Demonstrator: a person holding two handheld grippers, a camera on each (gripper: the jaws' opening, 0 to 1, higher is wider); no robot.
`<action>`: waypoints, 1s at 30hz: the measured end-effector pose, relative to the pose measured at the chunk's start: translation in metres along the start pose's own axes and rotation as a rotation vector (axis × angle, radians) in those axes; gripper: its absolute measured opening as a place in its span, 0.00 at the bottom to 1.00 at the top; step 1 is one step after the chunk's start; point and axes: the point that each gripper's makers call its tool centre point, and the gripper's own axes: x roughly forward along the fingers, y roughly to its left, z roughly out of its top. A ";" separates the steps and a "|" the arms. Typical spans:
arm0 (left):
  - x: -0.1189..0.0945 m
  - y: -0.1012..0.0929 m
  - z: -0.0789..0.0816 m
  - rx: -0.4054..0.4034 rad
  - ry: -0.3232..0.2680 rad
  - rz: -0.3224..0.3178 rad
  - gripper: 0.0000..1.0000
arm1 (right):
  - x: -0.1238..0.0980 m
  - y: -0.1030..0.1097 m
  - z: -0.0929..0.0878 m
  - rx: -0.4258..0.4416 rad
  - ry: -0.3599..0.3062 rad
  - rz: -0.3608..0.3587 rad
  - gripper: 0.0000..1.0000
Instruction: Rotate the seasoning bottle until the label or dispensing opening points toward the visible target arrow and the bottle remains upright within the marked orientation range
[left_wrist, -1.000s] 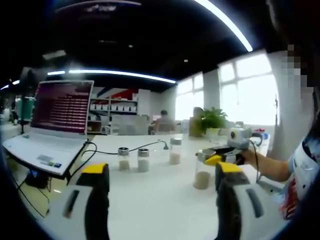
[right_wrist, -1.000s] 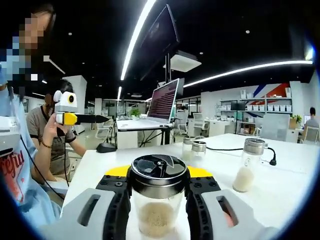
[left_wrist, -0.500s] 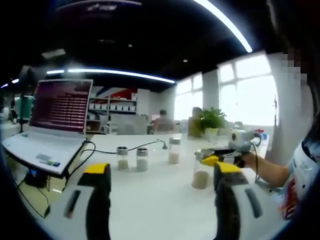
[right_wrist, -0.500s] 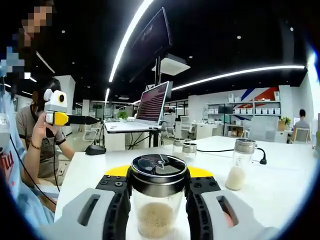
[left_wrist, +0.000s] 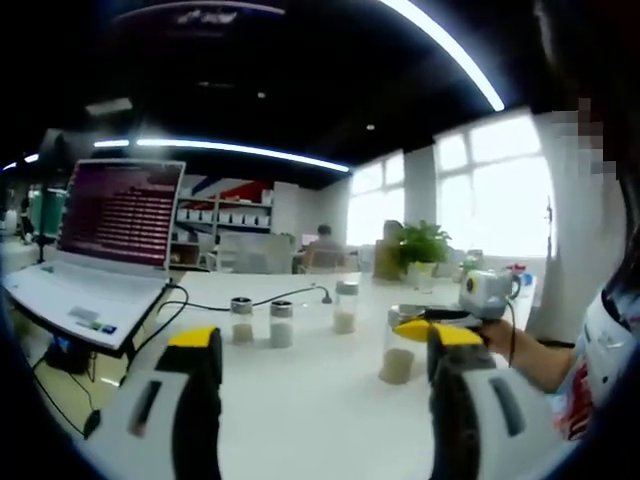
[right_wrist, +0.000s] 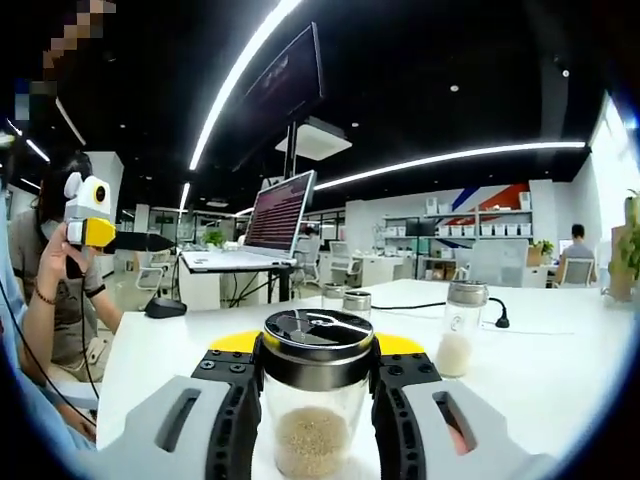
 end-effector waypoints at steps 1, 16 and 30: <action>0.000 0.002 -0.001 0.018 0.005 0.014 0.89 | 0.000 0.000 0.000 0.000 0.000 -0.011 0.41; -0.002 0.002 0.002 0.011 -0.004 0.014 0.89 | 0.000 -0.005 0.001 -0.017 -0.016 -0.132 0.41; -0.005 0.009 0.007 0.023 -0.010 0.018 0.89 | 0.001 -0.011 0.001 -0.017 -0.010 -0.213 0.41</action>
